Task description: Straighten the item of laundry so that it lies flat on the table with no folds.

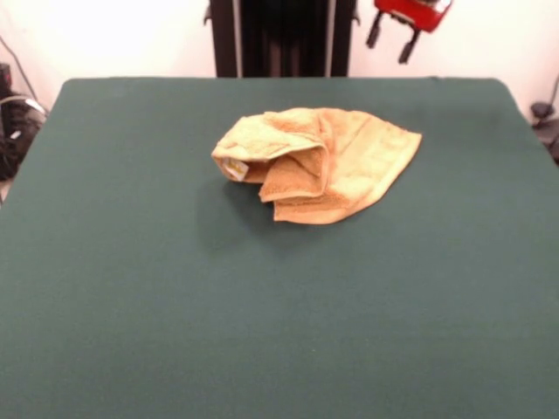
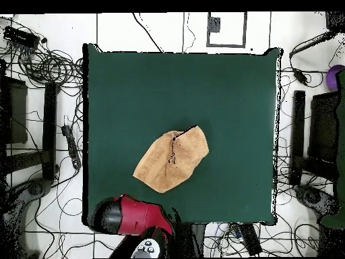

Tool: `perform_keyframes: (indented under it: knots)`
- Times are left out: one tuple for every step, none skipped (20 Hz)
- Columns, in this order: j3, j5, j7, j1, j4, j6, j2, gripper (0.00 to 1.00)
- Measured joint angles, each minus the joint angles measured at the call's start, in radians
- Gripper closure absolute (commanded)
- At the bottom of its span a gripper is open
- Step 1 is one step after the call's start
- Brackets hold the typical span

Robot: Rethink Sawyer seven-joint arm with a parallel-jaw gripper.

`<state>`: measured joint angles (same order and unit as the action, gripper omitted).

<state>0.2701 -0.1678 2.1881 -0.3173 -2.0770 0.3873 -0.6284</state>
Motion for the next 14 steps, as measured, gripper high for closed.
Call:
perform_keyframes:
  knots:
    - [0.000, 0.027, 0.000, 0.021, 0.019, 0.000, -0.002, 0.00]
    - [0.000, 0.035, 0.000, 0.029, 0.023, 0.000, -0.002, 0.00]
    - [0.000, 0.048, 0.000, 0.041, 0.031, 0.000, -0.002, 0.00]
    - [0.000, 0.061, 0.000, 0.053, 0.038, 0.000, -0.002, 0.00]
    - [-0.001, 0.074, 0.000, 0.065, 0.045, -0.004, -0.002, 0.00]
    - [-0.002, 0.088, 0.000, 0.078, 0.052, -0.008, -0.001, 0.00]
    - [-0.003, 0.095, 0.000, 0.086, 0.055, -0.013, 0.001, 0.00]
    - [-0.004, 0.102, 0.000, 0.094, 0.059, -0.019, 0.003, 0.00]
    - [-0.006, 0.116, 0.000, 0.107, 0.068, -0.036, 0.013, 0.00]
    - [-0.007, 0.130, 0.000, 0.120, 0.077, -0.054, 0.022, 0.00]
    - [-0.008, 0.147, 0.000, 0.131, 0.091, -0.081, 0.039, 0.00]
    - [-0.008, 0.164, 0.000, 0.142, 0.105, -0.108, 0.055, 0.00]
    - [-0.010, 0.179, 0.000, 0.149, 0.119, -0.128, 0.071, 0.00]
    - [-0.011, 0.194, 0.000, 0.157, 0.133, -0.148, 0.087, 0.00]
